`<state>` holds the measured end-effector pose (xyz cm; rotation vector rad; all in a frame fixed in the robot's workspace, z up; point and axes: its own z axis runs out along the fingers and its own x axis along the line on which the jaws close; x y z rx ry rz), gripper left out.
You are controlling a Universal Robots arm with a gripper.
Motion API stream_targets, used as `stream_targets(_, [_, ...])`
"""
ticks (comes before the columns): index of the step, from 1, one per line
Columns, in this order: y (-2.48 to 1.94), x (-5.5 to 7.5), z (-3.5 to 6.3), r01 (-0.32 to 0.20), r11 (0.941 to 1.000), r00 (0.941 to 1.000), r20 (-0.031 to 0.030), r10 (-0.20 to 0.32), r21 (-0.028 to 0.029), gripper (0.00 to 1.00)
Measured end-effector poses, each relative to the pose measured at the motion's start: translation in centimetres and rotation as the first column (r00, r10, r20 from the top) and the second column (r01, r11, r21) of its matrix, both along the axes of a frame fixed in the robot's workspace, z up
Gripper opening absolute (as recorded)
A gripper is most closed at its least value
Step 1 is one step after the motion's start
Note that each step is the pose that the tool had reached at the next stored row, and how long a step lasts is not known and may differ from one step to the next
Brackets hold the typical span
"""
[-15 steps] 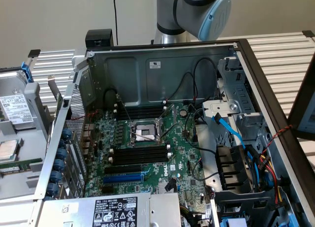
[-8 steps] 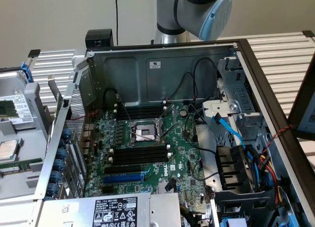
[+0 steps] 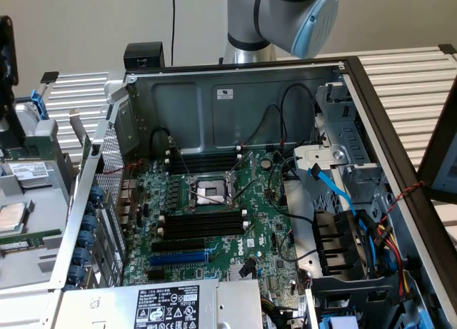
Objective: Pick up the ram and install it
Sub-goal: 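Pick up the ram and move it above insertion slot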
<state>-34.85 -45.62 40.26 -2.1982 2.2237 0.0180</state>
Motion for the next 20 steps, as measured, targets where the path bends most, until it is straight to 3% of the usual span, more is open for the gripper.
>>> stream_targets(8, [-0.15, 3.6, 0.75, 0.000, 1.0000, 1.0000, -0.0001, 0.000, -0.0001, 0.12])
stream_targets(20, [-0.25, 9.0, 0.79, 0.000, 1.0000, 1.0000, -0.0001, 0.000, 0.0004, 0.12])
